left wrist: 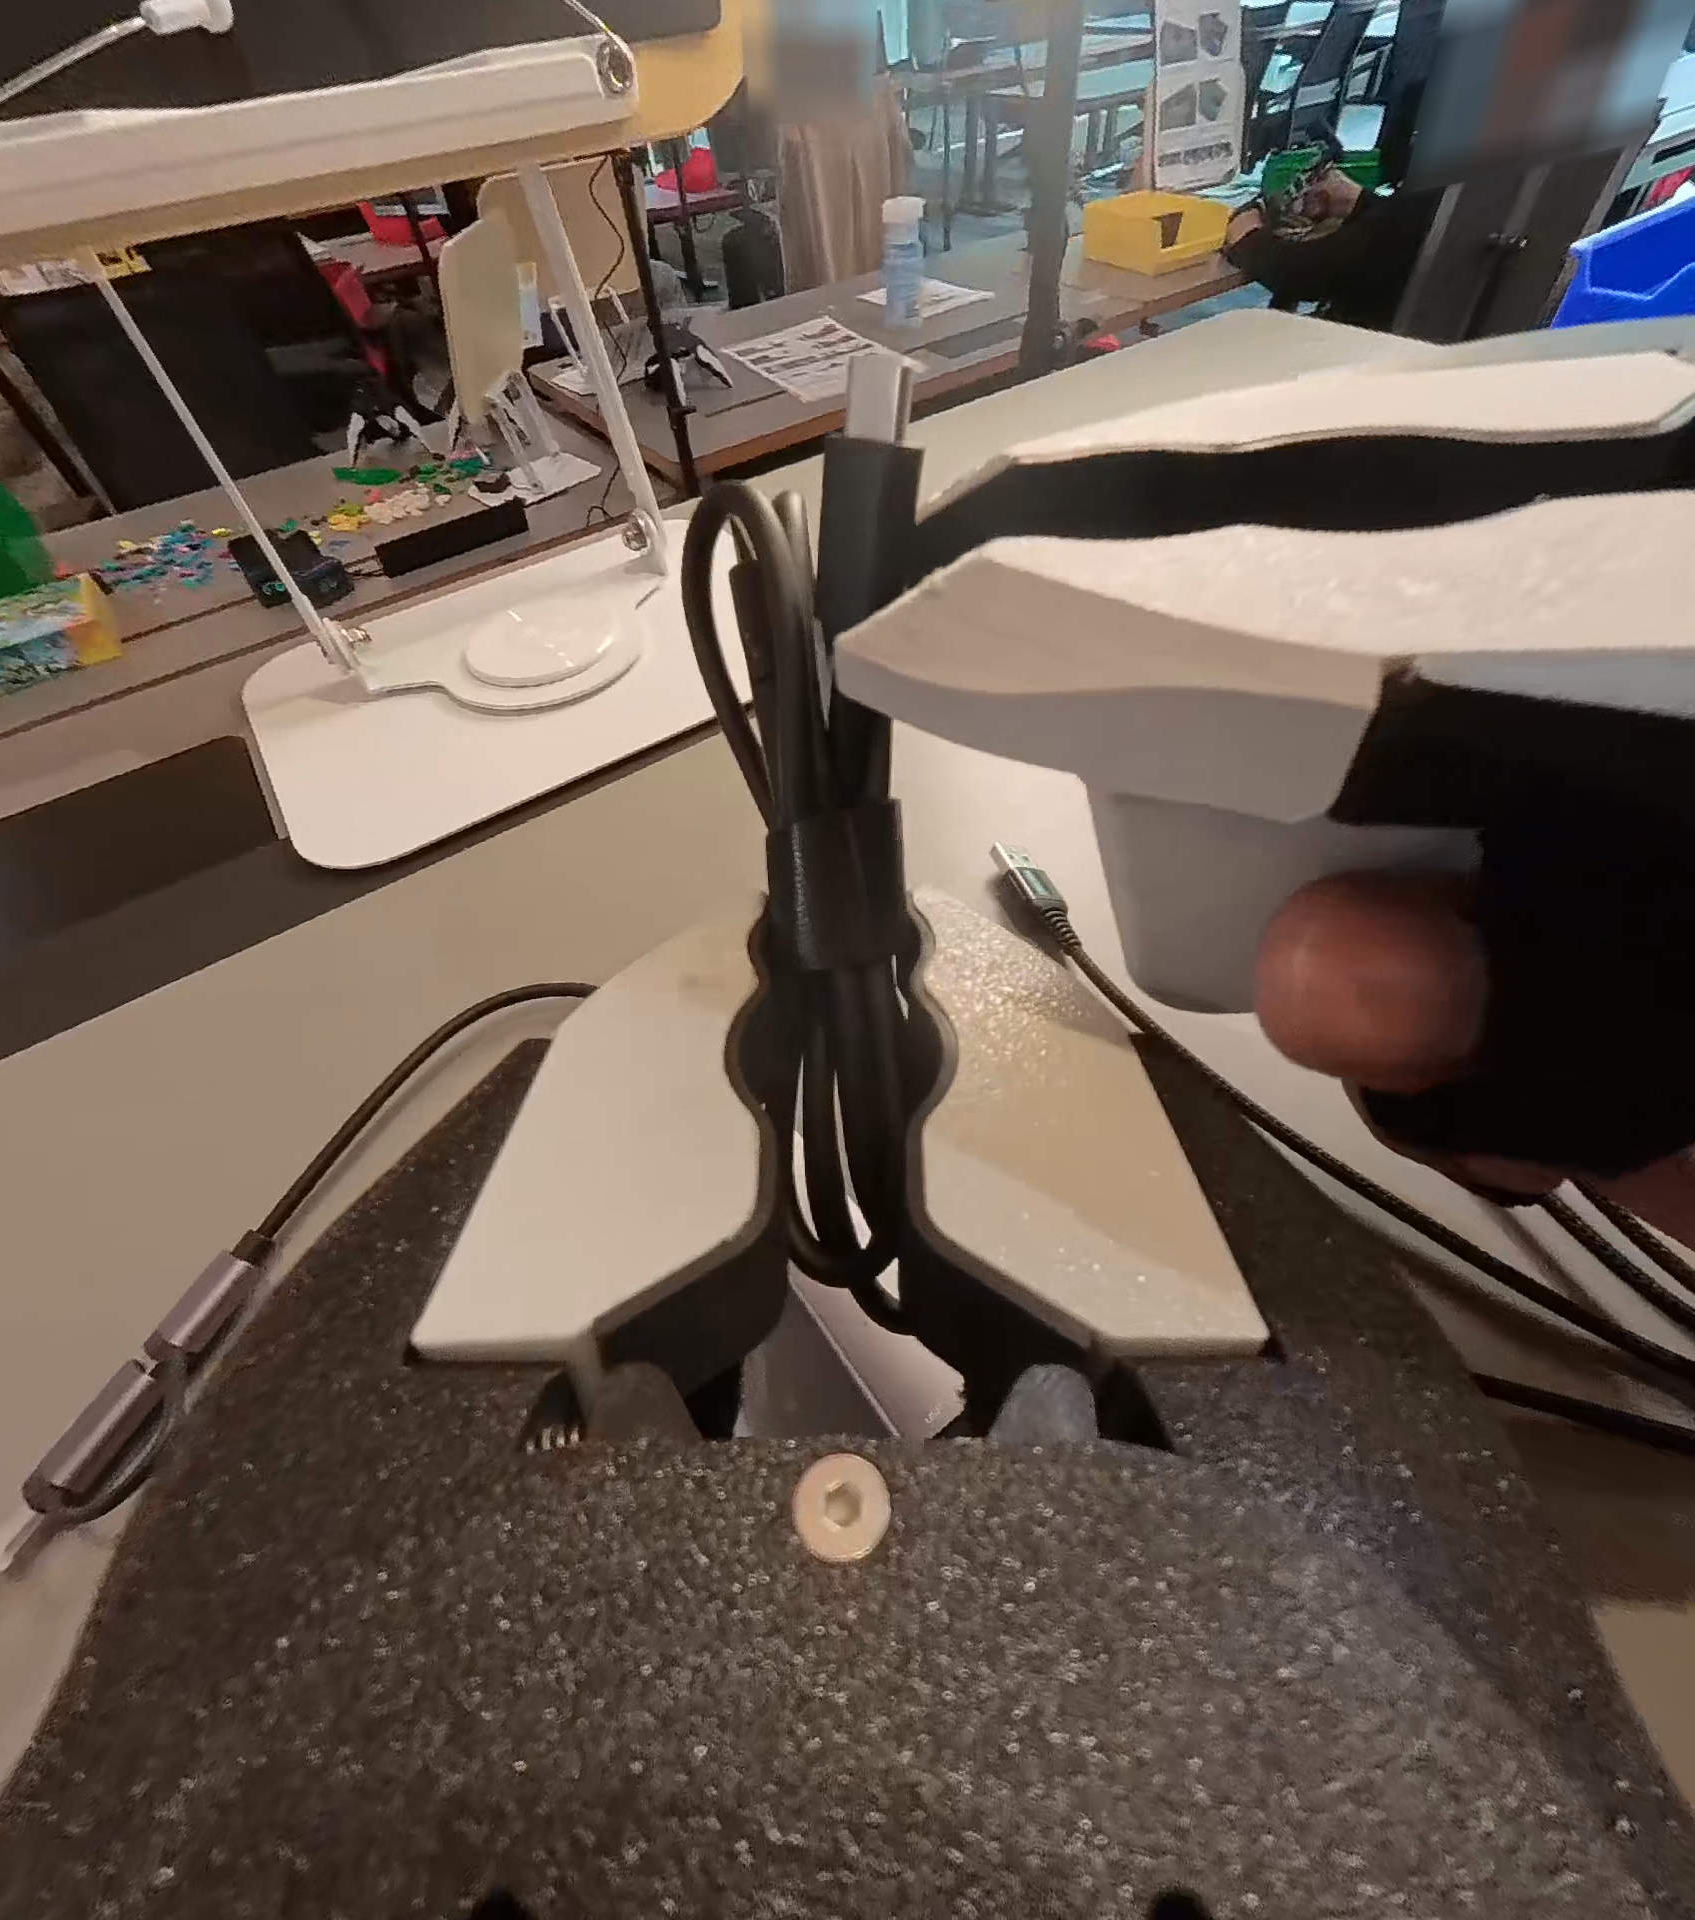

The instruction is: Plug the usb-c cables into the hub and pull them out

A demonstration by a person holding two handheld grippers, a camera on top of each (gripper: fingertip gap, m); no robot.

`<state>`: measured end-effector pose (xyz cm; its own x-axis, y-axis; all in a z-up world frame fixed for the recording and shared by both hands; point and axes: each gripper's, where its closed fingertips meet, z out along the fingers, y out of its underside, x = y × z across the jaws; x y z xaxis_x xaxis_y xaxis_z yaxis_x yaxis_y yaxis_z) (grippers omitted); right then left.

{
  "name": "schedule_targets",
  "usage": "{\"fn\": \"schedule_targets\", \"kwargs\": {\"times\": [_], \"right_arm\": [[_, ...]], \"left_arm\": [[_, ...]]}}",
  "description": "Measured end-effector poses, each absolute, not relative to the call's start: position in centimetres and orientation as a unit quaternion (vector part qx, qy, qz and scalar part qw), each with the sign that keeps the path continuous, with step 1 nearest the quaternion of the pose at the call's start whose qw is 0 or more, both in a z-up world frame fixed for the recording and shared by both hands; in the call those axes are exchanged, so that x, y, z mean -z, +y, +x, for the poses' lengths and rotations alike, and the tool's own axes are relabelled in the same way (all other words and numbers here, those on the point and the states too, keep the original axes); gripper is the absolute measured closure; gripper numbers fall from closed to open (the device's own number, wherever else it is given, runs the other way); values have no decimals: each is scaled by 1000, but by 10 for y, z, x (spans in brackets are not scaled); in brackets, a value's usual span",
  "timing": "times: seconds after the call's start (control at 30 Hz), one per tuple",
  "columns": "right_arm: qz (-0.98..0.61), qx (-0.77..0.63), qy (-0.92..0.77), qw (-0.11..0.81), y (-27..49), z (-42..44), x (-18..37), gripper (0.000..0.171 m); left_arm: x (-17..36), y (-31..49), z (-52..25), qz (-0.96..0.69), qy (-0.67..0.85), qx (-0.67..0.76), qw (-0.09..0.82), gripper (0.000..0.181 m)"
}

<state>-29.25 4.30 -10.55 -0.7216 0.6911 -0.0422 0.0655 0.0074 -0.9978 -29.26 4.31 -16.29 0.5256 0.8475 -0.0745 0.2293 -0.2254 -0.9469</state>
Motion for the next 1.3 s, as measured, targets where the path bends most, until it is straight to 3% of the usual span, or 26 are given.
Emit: {"fn": "schedule_targets", "kwargs": {"times": [0.37,0.47,0.63,0.93,1.07,1.17,1.23,1.3], "right_arm": [[-296,-621,-670,279,52,-300,111,162],[-283,-604,-680,305,62,-305,106,162],[-236,-546,-728,341,65,-307,109,163],[-218,-480,-745,408,100,-320,98,165],[-195,-422,-783,414,100,-324,122,165],[-178,-404,-800,405,87,-320,141,165],[-161,-392,-810,407,79,-317,151,165],[-146,-377,-821,403,73,-314,158,165]], "left_arm": [[167,53,-291,-741,-337,-293,502,155],[163,36,-297,-732,-351,-273,516,131],[191,11,-300,-752,-409,-174,486,106],[219,8,-286,-801,-407,-108,425,108],[239,13,-283,-843,-388,-144,344,106],[240,19,-280,-845,-389,-156,330,105],[240,19,-278,-842,-397,-161,328,108],[239,20,-277,-840,-399,-164,328,125]]}}
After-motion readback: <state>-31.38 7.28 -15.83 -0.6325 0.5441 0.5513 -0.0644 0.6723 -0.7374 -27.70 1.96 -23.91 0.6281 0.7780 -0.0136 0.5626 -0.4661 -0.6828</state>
